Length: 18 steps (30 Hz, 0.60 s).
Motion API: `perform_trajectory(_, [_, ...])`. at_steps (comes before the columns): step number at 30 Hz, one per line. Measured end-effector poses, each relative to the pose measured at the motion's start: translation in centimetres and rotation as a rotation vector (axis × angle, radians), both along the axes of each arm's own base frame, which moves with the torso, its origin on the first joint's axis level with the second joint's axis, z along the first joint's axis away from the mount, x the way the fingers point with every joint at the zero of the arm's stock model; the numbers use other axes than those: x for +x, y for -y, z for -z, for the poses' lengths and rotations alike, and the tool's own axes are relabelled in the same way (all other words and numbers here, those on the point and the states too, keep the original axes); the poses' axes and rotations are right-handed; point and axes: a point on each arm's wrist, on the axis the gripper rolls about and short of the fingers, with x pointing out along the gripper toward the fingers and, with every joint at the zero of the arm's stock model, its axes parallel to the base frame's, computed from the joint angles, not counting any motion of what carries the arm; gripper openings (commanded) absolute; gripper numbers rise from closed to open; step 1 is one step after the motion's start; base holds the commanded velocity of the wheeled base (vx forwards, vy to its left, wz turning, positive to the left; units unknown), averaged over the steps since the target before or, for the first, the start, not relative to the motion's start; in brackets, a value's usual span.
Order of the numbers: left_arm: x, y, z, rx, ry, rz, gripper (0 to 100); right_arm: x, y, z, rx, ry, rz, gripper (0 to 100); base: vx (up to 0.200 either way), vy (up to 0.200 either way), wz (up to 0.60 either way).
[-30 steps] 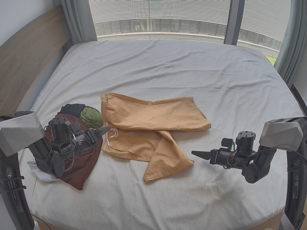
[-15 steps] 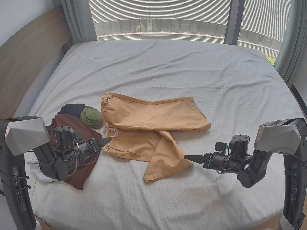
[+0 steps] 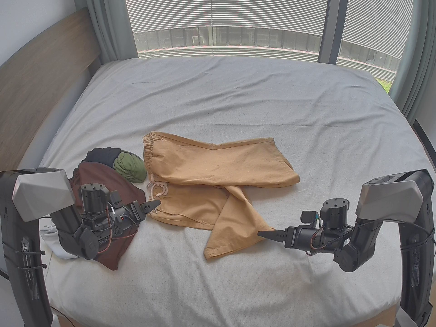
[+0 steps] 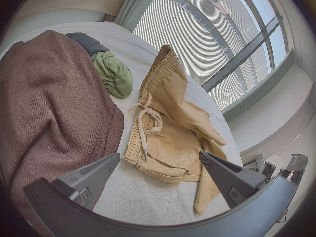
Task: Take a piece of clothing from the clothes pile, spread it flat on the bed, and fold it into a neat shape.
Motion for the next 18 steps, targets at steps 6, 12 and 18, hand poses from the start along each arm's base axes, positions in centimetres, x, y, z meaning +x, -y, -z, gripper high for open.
perform_trajectory(6, [0.2, 0.1, 0.8, 0.004, -0.017, -0.002, 100, -0.3, -0.7, 0.4, 0.0, -0.002, -0.021, 100, 0.0, 0.0, 0.0])
perform_trajectory(12, [0.5, 0.2, 1.7, 0.004, -0.032, 0.0, 100, -0.3, -1.0, 0.4, 0.006, 0.011, -0.03, 100, 0.0, 0.0, 0.0])
perform_trajectory(18, [1.4, 0.7, 2.5, 0.001, -0.025, 0.004, 100, -0.2, -1.0, 0.4, 0.012, 0.027, -0.029, 100, 0.0, 0.0, 0.0])
